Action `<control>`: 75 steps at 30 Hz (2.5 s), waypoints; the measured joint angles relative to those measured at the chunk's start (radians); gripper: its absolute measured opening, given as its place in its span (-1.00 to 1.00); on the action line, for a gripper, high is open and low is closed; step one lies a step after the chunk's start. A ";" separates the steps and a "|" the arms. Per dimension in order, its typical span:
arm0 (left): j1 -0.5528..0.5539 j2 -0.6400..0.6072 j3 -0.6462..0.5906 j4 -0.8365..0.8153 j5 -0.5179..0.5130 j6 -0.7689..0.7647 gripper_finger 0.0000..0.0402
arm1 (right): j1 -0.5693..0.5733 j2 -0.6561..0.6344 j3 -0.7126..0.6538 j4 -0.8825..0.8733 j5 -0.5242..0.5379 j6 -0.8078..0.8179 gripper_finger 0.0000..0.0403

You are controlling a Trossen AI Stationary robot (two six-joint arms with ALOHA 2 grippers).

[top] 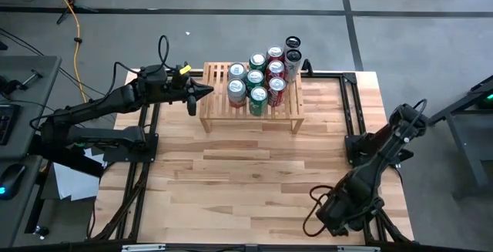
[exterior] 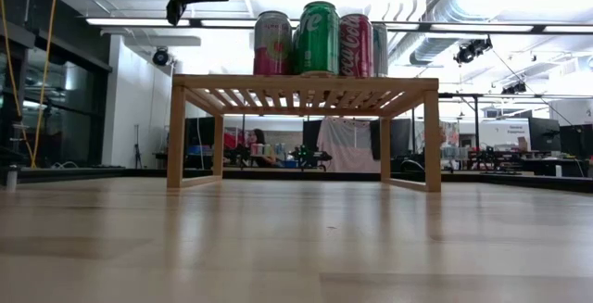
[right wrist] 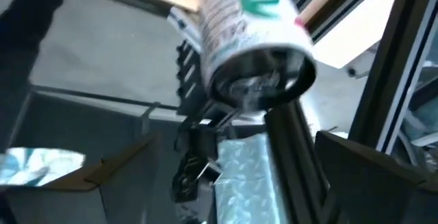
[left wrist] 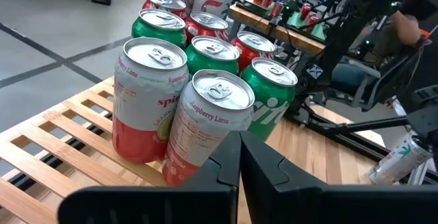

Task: Place canned beverage on shelf
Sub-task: Put the white pink soda can on the shelf aligned with the other white pink soda cans

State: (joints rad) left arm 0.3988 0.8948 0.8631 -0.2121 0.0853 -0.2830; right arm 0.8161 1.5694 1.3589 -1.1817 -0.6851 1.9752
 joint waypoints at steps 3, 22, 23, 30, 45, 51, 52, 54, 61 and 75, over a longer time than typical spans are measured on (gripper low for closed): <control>0.000 0.000 0.000 0.000 0.000 -0.016 -1.00 | 0.003 0.004 -0.037 0.001 0.001 -0.021 0.83; 0.000 0.000 0.000 0.004 -0.027 -0.073 -1.00 | 0.003 0.001 -0.248 0.246 -0.040 -0.147 0.66; 0.000 0.000 0.000 0.008 -0.028 -0.073 -1.00 | 0.003 0.001 -0.245 0.245 -0.045 -0.155 0.58; 0.000 0.000 0.000 0.062 -0.030 -0.072 -1.00 | 0.002 0.001 -0.164 0.173 -0.037 -0.259 0.18; -0.020 0.044 0.094 0.285 0.165 -0.126 -0.17 | -0.155 -0.015 0.364 -0.195 0.537 -0.727 0.18; -0.051 0.137 0.225 0.229 0.288 -0.127 0.49 | -0.288 -0.015 0.468 -0.218 0.666 -0.958 0.18; -0.054 0.157 0.255 0.195 0.323 -0.126 0.58 | -0.311 -0.015 0.478 -0.216 0.675 -1.000 0.18; -0.056 0.194 0.320 0.108 0.396 -0.106 0.73 | -0.358 -0.015 0.496 -0.214 0.687 -1.088 0.18; -0.130 0.321 0.534 -0.311 0.486 0.083 0.92 | -0.516 -0.015 0.510 -0.164 0.697 -1.359 0.18; -0.305 0.490 0.584 -0.432 0.268 0.341 0.92 | -0.663 0.000 0.512 0.045 0.699 -1.644 0.18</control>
State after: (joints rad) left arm 0.0938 1.3843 1.4467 -0.6437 0.3531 0.0575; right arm 0.1527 1.5698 1.8706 -1.1366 0.0143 0.3316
